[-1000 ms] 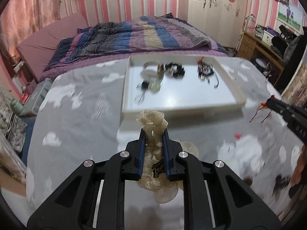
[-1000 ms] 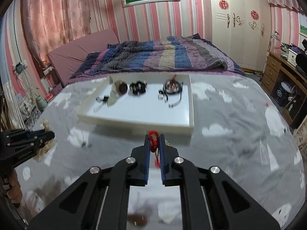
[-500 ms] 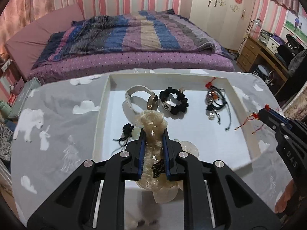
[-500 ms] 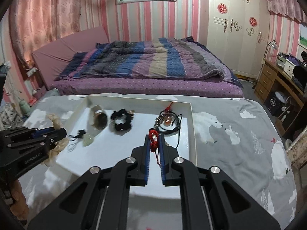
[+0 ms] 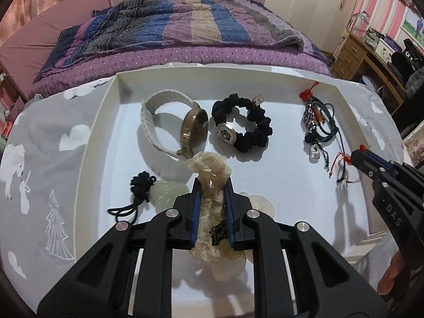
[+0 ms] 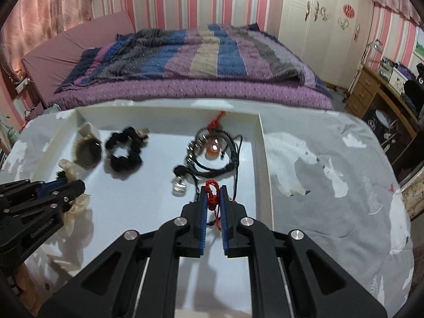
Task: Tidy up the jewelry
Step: 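Carry the scrunchie with the left gripper into the tray while the right gripper carries the charm, then open the left gripper to drop the scrunchie while the right gripper releases the charm, then withdraw both grippers from the tray toward the brown pendant and black hair tie, then grasp the brown teardrop pendant cord with the left gripper while the right gripper grasps the black hair tie, then carry the pendant with the left gripper into the tray while the right gripper carries the hair tie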
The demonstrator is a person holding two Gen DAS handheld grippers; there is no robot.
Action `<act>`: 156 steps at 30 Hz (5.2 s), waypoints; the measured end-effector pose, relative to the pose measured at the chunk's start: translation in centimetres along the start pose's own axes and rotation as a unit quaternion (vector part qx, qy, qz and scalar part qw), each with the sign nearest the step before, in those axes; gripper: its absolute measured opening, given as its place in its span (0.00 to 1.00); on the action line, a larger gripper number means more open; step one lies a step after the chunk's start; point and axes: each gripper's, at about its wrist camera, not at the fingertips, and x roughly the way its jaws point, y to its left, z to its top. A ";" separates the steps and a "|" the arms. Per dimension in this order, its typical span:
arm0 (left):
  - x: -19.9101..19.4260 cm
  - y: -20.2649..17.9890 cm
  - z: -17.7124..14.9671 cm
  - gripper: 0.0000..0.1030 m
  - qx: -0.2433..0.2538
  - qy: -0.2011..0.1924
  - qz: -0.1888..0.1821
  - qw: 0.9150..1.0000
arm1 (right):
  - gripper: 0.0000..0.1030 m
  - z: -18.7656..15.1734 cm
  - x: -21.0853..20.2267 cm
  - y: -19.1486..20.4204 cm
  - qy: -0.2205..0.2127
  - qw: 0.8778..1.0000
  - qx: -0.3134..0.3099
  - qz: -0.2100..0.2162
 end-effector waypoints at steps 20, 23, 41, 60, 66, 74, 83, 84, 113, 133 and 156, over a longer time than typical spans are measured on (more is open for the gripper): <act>-2.8 -0.2 0.4 0.44 -0.012 -0.022 0.007 1.000 | 0.38 -0.8 1.9 -1.6 0.041 0.999 0.008 0.009; -4.6 0.0 0.2 0.60 -0.014 -0.038 0.015 0.999 | 0.38 -0.5 1.3 -1.9 0.043 0.999 0.013 0.019; -18.1 0.5 -6.8 0.89 -0.003 -0.107 0.043 0.993 | 0.70 -1.3 -14.4 -3.5 -0.035 0.999 0.004 0.012; -18.9 -2.1 -23.8 0.97 0.043 -0.061 0.003 0.997 | 0.90 -20.6 -22.4 -7.6 -0.066 0.997 -0.002 -0.032; -17.7 -2.5 -26.3 0.97 0.048 -0.010 -0.013 0.999 | 0.90 -23.4 -21.4 -8.7 -0.015 1.000 0.020 -0.011; -17.6 -3.7 -28.2 0.97 0.052 0.007 -0.013 0.999 | 0.90 -26.1 -20.9 -8.6 0.029 0.999 0.017 -0.026; -16.3 -7.7 -28.5 0.96 0.077 0.004 -0.026 0.997 | 0.90 -28.8 -19.3 -9.5 0.059 0.997 0.041 -0.028; -15.9 -8.0 -28.4 0.95 0.078 0.009 -0.028 0.997 | 0.90 -28.8 -19.1 -9.6 0.061 0.997 0.043 -0.029; -13.1 -8.8 -26.4 0.25 0.080 0.038 -0.079 0.993 | 0.56 -28.0 -17.8 -9.1 0.067 0.997 0.015 -0.022; -16.5 -2.6 -19.8 0.21 0.050 -0.030 -0.049 0.997 | 0.56 -20.7 -15.2 -4.4 0.034 0.998 -0.053 -0.004; -12.4 3.5 -3.5 0.21 -0.018 -0.057 -0.060 0.996 | 0.56 -3.8 -9.2 -0.2 -0.019 0.998 -0.047 0.034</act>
